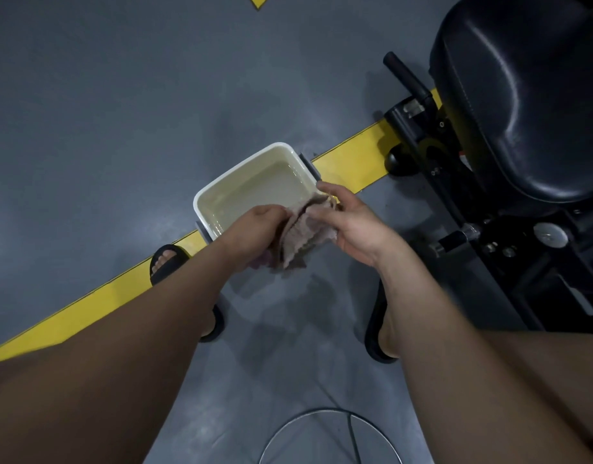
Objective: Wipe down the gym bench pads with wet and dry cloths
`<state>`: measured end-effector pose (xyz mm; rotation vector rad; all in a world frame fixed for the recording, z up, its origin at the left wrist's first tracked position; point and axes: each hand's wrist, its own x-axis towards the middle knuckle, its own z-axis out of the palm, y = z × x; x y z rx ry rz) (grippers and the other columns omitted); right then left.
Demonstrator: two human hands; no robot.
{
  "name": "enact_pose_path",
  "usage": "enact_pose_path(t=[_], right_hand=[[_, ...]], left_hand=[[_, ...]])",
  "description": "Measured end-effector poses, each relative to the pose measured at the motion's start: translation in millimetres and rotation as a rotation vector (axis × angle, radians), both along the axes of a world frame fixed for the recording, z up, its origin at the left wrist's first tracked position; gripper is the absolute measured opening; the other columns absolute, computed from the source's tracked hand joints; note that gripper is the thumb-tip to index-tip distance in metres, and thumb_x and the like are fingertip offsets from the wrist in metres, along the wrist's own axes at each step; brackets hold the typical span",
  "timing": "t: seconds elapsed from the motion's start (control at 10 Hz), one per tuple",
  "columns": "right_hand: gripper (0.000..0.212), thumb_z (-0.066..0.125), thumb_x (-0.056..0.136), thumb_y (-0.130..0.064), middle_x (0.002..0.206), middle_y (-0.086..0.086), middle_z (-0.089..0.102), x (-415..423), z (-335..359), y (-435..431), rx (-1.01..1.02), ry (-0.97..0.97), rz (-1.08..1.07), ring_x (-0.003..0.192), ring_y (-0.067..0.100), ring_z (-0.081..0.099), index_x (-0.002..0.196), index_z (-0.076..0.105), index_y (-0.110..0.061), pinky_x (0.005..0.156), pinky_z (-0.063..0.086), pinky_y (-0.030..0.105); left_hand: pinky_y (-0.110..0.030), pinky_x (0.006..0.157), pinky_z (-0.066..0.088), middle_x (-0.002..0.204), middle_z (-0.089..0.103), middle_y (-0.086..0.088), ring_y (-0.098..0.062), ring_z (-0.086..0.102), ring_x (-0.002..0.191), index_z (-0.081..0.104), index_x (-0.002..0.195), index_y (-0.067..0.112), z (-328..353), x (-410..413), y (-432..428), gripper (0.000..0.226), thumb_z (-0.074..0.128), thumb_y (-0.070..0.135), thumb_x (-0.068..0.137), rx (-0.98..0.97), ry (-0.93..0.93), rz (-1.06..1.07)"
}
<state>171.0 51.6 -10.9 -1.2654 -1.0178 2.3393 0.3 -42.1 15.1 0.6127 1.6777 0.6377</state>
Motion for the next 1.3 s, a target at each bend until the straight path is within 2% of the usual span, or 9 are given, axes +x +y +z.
enact_pose_path(t=[0.2,0.4,0.6,0.7,0.9,1.0,1.1,1.2,1.3], right_hand=[[0.016,0.074,0.076,-0.008,0.078,0.004,0.068,2.6,-6.2,-0.2,0.101,-0.145,0.013,0.079,0.021,0.064,0.089,0.068,-0.015,0.081,0.05,0.04],[0.007,0.066,0.067,-0.018,0.064,-0.001,0.056,9.9,-13.1,1.1,0.157,-0.133,-0.09,0.067,0.014,0.052,0.061,0.066,-0.019,0.067,0.036,0.03],[0.047,0.064,0.054,-0.027,0.075,0.015,0.042,6.6,-40.0,1.2,0.152,-0.142,-0.249,0.074,0.03,0.04,0.073,0.043,0.012,0.071,0.03,0.048],[0.033,0.061,0.056,-0.02,0.084,0.011,0.065,7.0,-52.2,0.8,0.147,-0.253,-0.321,0.08,0.027,0.061,0.084,0.074,-0.009,0.074,0.045,0.039],[0.027,0.066,0.065,-0.026,0.081,0.017,0.059,2.0,-94.5,-2.5,-0.014,-0.28,-0.468,0.076,0.028,0.056,0.08,0.064,-0.004,0.067,0.043,0.043],[0.008,0.058,0.085,-0.011,0.082,0.013,0.068,-5.0,-117.7,-8.8,-0.134,-0.305,-0.479,0.077,0.028,0.065,0.085,0.066,-0.01,0.069,0.051,0.042],[0.013,0.058,0.069,-0.016,0.08,0.018,0.062,-8.2,-150.5,-14.6,-0.169,-0.418,-0.445,0.076,0.029,0.062,0.076,0.067,-0.011,0.066,0.051,0.044],[0.012,0.055,0.064,-0.019,0.071,0.013,0.058,-9.8,-178.9,-18.7,-0.174,-0.513,-0.361,0.073,0.026,0.056,0.066,0.065,-0.012,0.064,0.046,0.041],[0.017,0.055,0.077,-0.007,0.065,0.006,0.056,-16.0,-164.7,-21.1,-0.151,-0.547,-0.296,0.067,0.021,0.054,0.062,0.06,-0.012,0.063,0.043,0.037]], left_hand=[[-0.031,0.044,0.041,0.074,0.069,-0.009,-0.026,0.053,0.047,0.058,0.108,0.027,-5.3,-8.8,0.7,0.023,0.067,0.039,0.09,-0.006,0.121,-0.164],[-0.052,0.071,0.055,0.082,0.067,-0.023,-0.031,0.061,0.072,0.072,0.087,0.014,-11.6,-20.7,7.2,0.022,0.062,0.031,0.097,-0.007,0.077,-0.083],[-0.03,0.07,0.049,0.075,0.066,-0.016,-0.017,0.058,0.066,0.07,0.078,0.009,-34.8,-25.6,18.1,0.039,0.065,0.044,0.095,0.001,0.218,-0.092],[-0.027,0.063,0.046,0.069,0.061,-0.006,-0.014,0.055,0.064,0.068,0.079,0.004,-40.8,-25.7,28.0,0.04,0.067,0.042,0.093,0.009,0.197,-0.013],[-0.027,0.052,0.038,0.056,0.046,-0.008,-0.023,0.041,0.052,0.052,0.064,0.01,-66.7,-38.6,54.3,0.024,0.049,-0.002,0.085,-0.06,0.035,0.162],[-0.032,0.047,0.044,0.055,0.057,-0.01,-0.026,0.051,0.046,0.057,0.075,0.011,-83.3,-42.8,74.8,0.016,0.051,0.003,0.087,0.002,0.202,0.096],[-0.035,0.056,0.052,0.07,0.067,-0.004,-0.023,0.061,0.057,0.066,0.086,0.024,-104.5,-46.9,92.4,0.013,0.056,0.015,0.09,0.029,0.394,-0.046],[-0.036,0.077,0.057,0.099,0.072,-0.003,-0.025,0.068,0.087,0.069,0.111,0.022,-115.7,-41.6,102.1,0.023,0.056,0.016,0.094,0.02,0.452,-0.15],[-0.025,0.074,0.054,0.121,0.066,0.0,-0.022,0.065,0.101,0.061,0.134,0.023,-117.8,-36.5,102.5,0.04,0.046,0.01,0.099,-0.027,0.407,-0.054]])
